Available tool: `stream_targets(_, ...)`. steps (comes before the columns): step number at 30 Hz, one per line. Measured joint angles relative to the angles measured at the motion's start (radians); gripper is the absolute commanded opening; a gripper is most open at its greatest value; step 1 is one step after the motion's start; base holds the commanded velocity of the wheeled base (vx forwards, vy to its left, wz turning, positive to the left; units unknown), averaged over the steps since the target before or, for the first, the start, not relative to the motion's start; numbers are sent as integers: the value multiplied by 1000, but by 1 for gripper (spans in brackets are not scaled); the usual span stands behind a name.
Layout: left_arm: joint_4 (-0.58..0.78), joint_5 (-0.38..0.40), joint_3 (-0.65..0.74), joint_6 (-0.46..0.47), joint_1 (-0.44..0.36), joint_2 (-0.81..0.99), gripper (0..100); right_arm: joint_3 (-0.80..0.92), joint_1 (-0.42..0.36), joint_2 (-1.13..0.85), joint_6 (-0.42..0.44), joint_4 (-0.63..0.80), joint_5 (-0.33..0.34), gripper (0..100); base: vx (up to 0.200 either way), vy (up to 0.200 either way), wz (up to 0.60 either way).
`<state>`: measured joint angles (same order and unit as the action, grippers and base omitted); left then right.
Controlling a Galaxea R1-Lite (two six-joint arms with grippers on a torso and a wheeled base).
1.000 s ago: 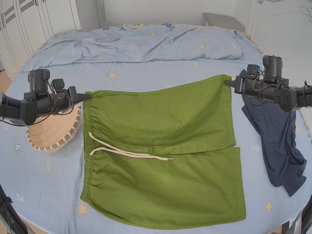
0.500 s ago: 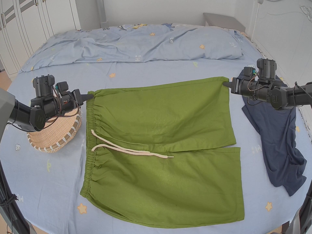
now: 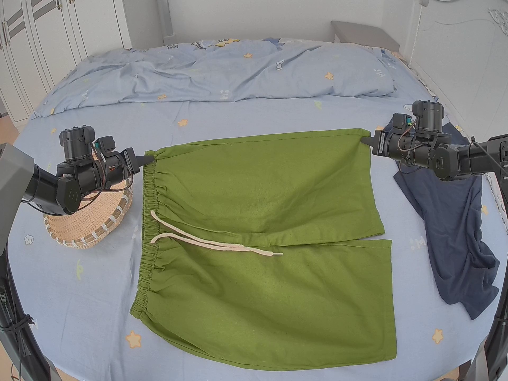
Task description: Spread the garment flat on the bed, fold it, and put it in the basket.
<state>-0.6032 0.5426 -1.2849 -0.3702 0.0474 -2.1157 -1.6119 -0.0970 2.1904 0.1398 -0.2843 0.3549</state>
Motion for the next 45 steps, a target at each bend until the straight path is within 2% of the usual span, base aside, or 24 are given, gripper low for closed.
stream_targets(14, 0, -33, -17, -4, -10, -14, 0, -16, 0, 30, 1, 4, -11, 0, 0, 0, 0)
stream_targets(15, 0, -34, -18, -4, -10, -15, 100, -18, 0, 32, 1, 4, -10, 100, 0, 0, 0)
stream_targets(34, -45, -66, -14, -11, -36, -17, 100, -19, 4, 49, 23, 5, -11, 100, 0, 0, 0)
stream_targets(40, -49, -97, 28, -53, -64, 52, 100, 71, 4, -35, 86, 43, -43, 100, 0, 0, 0)
stream_targets(45, -43, -122, 104, -89, -83, 132, 100, 226, -2, -144, 115, 80, -76, 100, 0, 0, 0)
